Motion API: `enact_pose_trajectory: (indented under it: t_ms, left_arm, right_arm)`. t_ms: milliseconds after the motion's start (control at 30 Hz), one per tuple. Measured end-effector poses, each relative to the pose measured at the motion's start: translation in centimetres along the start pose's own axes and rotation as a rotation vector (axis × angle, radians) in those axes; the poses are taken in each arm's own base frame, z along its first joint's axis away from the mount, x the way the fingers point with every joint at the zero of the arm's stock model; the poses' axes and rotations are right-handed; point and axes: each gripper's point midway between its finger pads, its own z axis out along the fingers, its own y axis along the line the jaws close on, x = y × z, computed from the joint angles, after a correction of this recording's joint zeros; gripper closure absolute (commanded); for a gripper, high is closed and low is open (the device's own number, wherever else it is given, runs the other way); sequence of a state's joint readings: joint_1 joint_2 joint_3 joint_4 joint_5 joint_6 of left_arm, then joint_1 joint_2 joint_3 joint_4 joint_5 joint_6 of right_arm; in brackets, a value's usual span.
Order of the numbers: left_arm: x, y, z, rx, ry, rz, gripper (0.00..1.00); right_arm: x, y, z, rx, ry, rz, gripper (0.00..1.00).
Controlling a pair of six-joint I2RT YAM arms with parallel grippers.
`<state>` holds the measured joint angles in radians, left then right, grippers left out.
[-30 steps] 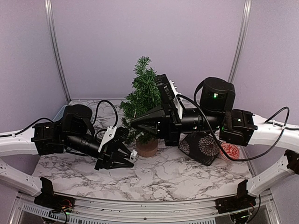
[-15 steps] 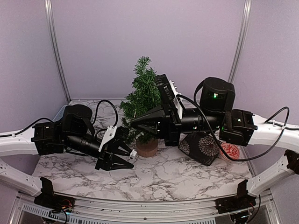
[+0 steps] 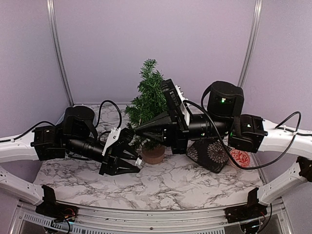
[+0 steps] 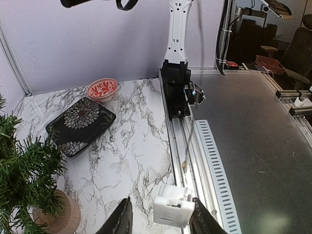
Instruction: Decorate the small christmas tree
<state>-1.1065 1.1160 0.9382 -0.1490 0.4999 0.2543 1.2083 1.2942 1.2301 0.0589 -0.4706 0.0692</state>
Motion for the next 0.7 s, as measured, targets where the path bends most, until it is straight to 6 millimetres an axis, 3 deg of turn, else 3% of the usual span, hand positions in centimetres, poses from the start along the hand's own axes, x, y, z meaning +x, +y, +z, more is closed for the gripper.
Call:
enact_pose_trajectory:
  t_ms: [200, 533, 600, 667, 700]
  left_arm:
    - [-0.72, -0.14, -0.14, 0.009, -0.016, 0.017, 0.84]
    - [-0.61, -0.45, 0.05, 0.032, -0.014, 0.023, 0.99]
    - [-0.63, -0.45, 0.06, 0.032, -0.015, 0.023, 0.91]
    - [-0.61, -0.44, 0.07, 0.032, -0.014, 0.023, 0.74]
    - [-0.61, -0.41, 0.07, 0.030, -0.014, 0.023, 0.72]
  right_arm:
    - [0.47, -0.13, 0.34, -0.004, 0.011, 0.005, 1.00]
    - [0.52, -0.05, 0.38, -0.009, 0.013, 0.006, 1.00]
    - [0.50, -0.06, 0.37, -0.009, 0.012, 0.006, 1.00]
    - [0.50, -0.06, 0.37, -0.009, 0.012, 0.006, 1.00]
    - [0.52, -0.05, 0.38, -0.009, 0.013, 0.006, 1.00]
